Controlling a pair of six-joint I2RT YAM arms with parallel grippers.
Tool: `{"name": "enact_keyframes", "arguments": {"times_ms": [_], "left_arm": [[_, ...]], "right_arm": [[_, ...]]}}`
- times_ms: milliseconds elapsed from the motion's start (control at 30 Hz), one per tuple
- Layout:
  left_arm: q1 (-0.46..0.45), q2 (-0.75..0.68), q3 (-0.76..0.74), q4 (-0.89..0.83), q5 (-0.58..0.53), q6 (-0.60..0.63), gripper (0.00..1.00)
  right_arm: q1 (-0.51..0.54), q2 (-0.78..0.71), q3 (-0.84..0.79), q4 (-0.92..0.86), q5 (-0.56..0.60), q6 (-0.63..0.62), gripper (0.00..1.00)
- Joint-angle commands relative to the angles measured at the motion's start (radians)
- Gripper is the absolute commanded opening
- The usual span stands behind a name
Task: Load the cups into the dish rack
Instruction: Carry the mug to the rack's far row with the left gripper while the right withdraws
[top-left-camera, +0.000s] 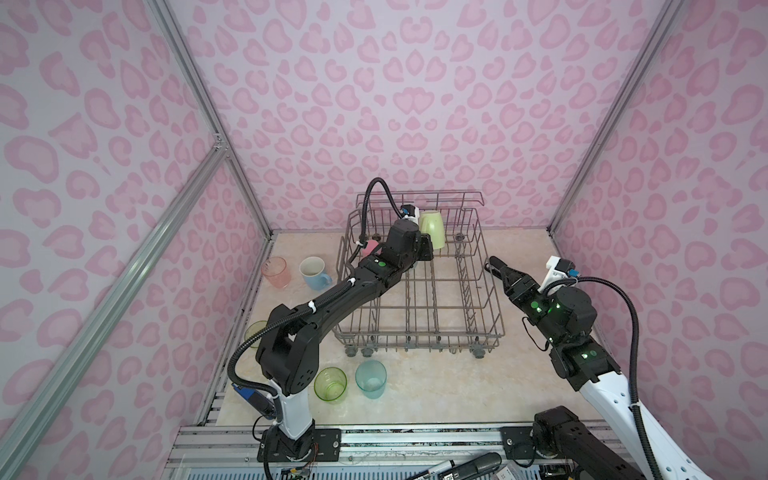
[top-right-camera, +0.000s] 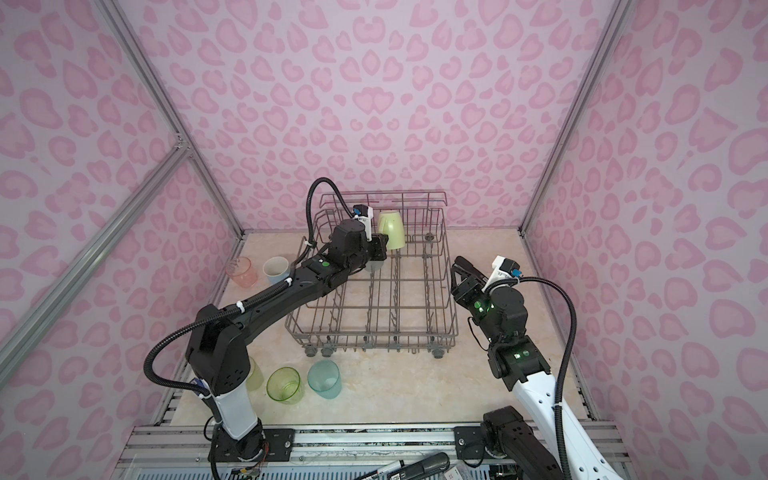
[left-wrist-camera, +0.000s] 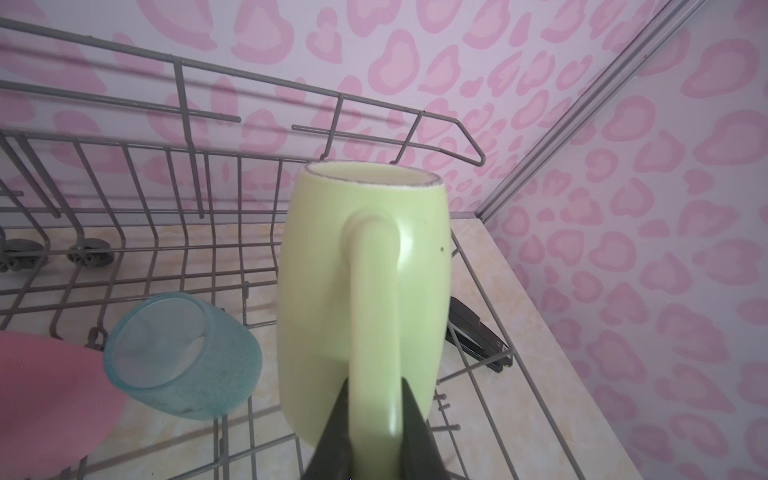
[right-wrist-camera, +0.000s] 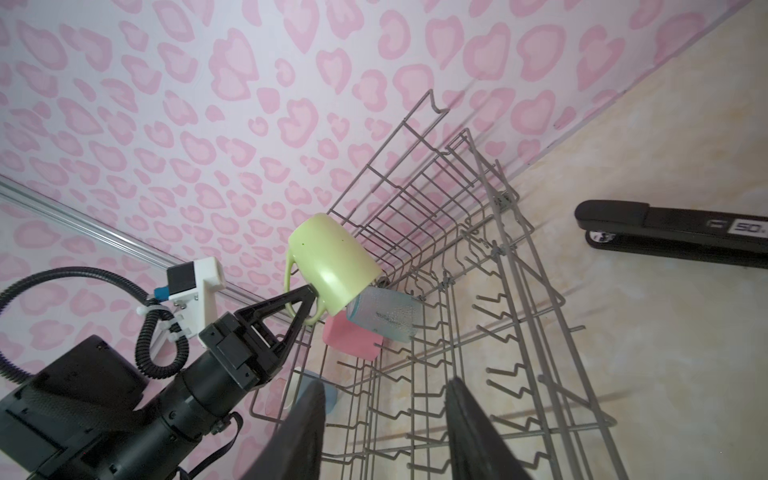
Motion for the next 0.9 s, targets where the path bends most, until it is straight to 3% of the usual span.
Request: {"name": "enact_keyframes", "arguments": {"times_ms": [0, 433, 867], "left_arm": [[-0.007, 0.034, 0.01, 0.156, -0.088, 0.044, 0.04], [-0.032, 0.159, 0.024, 0.33, -0.191, 0.124, 0.04], [-0.037, 0.214, -0.048, 0.442, -0.222, 0.099, 0.04]], "right_arm": [[-0.017, -0.002, -0.025, 0.003, -0.037, -0.019, 0.47], [-0.056, 0.024, -0.038, 0.04, -0.069, -0.057, 0.47], [-0.113, -0.004, -0.066, 0.058, -0.103, -0.057, 0.46]]}}
